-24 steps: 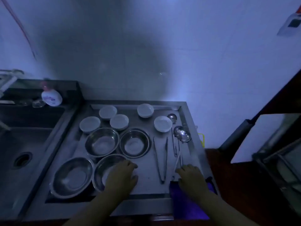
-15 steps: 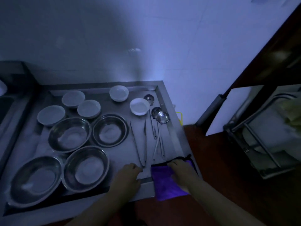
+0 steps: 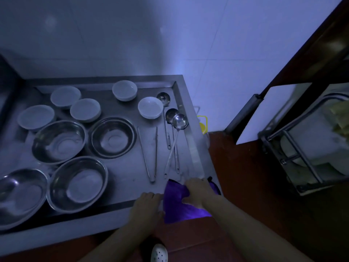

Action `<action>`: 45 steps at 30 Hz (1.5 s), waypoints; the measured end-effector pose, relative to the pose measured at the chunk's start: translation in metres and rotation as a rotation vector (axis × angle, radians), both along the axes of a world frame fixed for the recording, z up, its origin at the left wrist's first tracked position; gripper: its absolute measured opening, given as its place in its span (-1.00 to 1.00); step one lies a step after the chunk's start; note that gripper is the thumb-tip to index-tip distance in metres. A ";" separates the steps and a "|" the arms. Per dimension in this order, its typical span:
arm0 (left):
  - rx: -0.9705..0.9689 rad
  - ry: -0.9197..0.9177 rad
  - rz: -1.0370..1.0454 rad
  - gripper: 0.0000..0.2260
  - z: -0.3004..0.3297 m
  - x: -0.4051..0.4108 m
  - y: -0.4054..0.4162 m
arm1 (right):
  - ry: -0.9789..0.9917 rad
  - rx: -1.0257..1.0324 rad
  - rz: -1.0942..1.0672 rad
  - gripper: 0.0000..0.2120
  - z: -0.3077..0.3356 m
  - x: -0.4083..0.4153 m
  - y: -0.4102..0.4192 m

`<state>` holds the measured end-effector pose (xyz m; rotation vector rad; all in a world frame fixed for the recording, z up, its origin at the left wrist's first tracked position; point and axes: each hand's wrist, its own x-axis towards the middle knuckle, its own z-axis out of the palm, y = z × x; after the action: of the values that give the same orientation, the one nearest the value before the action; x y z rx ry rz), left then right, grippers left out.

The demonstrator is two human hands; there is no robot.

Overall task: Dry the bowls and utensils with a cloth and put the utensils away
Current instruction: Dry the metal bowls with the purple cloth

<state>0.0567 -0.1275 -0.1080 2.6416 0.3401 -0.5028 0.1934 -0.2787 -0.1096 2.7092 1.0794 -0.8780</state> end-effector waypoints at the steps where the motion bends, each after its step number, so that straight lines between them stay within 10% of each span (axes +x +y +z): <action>1: -0.048 0.012 0.018 -0.63 0.002 0.001 -0.001 | 0.021 0.018 -0.004 -0.71 0.004 -0.001 0.000; 7: -0.406 -0.050 0.251 -0.62 0.033 -0.003 0.016 | 0.227 0.283 -0.057 -0.77 0.045 -0.011 0.021; 20: -0.296 -0.335 0.576 -0.92 0.099 -0.053 0.175 | 0.522 0.782 -0.324 -0.77 0.123 -0.034 0.161; 32: -0.051 -0.145 0.736 -0.62 0.045 -0.083 0.392 | 0.236 0.901 -0.816 -0.84 0.110 -0.051 0.269; 45: -0.203 0.014 0.670 -0.77 0.015 -0.052 0.438 | 0.215 0.929 -0.994 -0.81 0.107 -0.101 0.309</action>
<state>0.0043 0.3109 -0.0926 2.1500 1.0626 -0.3069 0.0922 0.0302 -0.0025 4.1199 -0.0299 -0.8855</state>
